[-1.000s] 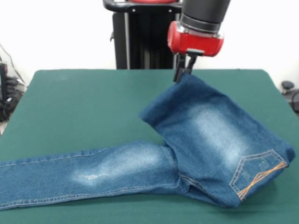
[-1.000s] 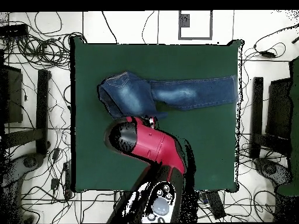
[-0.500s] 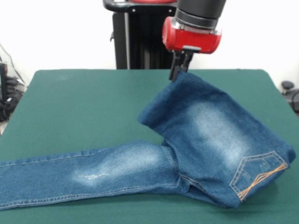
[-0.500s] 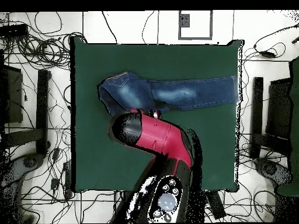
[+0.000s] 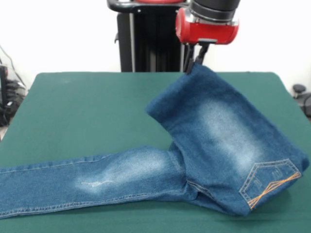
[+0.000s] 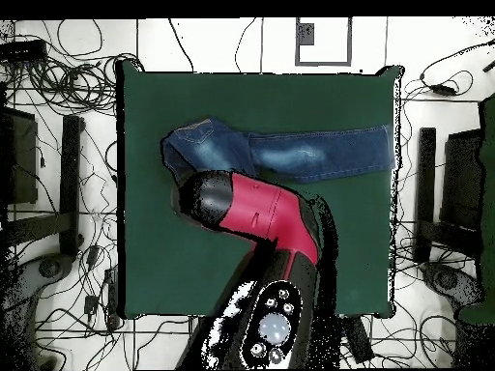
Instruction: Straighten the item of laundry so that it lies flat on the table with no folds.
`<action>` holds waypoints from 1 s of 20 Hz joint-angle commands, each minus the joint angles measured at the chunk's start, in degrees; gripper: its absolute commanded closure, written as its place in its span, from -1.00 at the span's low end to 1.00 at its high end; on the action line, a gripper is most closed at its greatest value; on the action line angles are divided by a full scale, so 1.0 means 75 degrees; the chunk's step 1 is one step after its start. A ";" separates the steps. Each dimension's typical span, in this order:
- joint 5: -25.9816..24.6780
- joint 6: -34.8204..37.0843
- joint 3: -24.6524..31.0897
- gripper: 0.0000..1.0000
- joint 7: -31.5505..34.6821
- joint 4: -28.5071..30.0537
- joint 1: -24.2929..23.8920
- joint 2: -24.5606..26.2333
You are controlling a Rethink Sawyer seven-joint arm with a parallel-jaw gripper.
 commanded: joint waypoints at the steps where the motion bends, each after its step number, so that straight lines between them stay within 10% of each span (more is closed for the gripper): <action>1: -0.0290 0.0806 0.0700 1.00 0.1152 -0.1051 -0.0124 0.0628; 20: -0.0285 -0.0507 0.1561 1.00 0.0554 -0.1382 -0.1005 0.1140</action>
